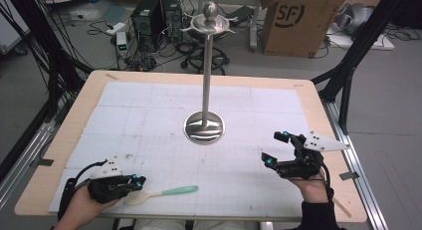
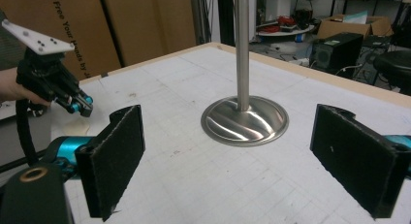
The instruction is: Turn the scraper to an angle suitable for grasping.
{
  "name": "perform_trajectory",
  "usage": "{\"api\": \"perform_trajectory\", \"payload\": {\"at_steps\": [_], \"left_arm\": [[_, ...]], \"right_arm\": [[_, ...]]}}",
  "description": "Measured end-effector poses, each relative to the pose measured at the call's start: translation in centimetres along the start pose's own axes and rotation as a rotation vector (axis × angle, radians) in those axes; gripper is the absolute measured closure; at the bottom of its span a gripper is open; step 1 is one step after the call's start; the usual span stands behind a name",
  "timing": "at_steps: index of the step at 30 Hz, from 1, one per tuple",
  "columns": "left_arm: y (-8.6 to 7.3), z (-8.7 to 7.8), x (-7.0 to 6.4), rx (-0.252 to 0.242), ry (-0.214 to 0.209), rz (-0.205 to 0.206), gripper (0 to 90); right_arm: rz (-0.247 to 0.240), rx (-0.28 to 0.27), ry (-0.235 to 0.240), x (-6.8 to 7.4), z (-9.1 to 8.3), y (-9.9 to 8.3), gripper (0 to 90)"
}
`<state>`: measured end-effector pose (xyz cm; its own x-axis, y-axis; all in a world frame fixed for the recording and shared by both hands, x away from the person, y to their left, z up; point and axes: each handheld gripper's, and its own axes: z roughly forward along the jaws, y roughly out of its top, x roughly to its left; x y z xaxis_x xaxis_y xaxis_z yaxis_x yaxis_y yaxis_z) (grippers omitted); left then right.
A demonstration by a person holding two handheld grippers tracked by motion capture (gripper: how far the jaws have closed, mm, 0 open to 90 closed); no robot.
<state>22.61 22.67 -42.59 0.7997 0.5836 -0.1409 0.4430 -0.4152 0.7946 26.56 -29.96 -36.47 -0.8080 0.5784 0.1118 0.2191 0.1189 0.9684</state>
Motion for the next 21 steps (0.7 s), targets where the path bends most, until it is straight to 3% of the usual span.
{"api": "perform_trajectory", "payload": {"at_steps": [1, 4, 6, 8, 9, 10, 11, 16, 18, 21], "left_arm": [[0.3, -0.1, 0.1, -0.023, -0.009, -0.008, 85.2], [1.0, -0.1, 0.2, -0.063, -0.036, -0.023, 73.9], [1.4, 0.0, 0.4, -0.083, -0.071, -0.068, 66.5], [1.8, -0.1, 0.4, -0.102, -0.057, -0.078, 62.3], [1.9, -0.1, 0.4, -0.104, -0.047, -0.083, 52.1], [2.1, -0.1, 0.4, -0.103, -0.041, -0.085, 52.1], [2.3, -0.2, 0.5, -0.1, -0.045, -0.088, 44.7], [3.8, -0.7, 0.3, -0.116, -0.086, -0.015, 26.2], [4.6, -1.0, 0.0, -0.113, -0.095, 0.037, 23.6], [5.7, -1.4, -0.3, -0.096, -0.131, 0.081, 19.6]], "right_arm": [[0.0, 0.0, 0.0, 0.0, 0.0, 0.0, 11.6], [0.001, 0.006, 0.0, 0.1, 0.0, -0.1, 11.6], [0.0, 0.005, -0.003, 0.1, 0.0, -0.1, 11.6], [0.001, 0.006, -0.003, 0.1, 0.0, -0.1, 11.6], [-0.002, 0.006, -0.004, 0.1, -0.1, -0.1, 11.6], [-0.002, 0.006, -0.004, 0.1, -0.1, -0.1, 11.6], [0.001, 0.007, -0.004, 0.1, -0.2, -0.1, 11.6], [0.006, 0.008, -0.012, 0.1, -0.4, -0.3, 11.6], [0.002, 0.006, -0.013, 0.1, -0.5, -0.2, 11.6], [0.001, 0.005, -0.013, 0.2, -0.7, -0.1, 11.7]]}}
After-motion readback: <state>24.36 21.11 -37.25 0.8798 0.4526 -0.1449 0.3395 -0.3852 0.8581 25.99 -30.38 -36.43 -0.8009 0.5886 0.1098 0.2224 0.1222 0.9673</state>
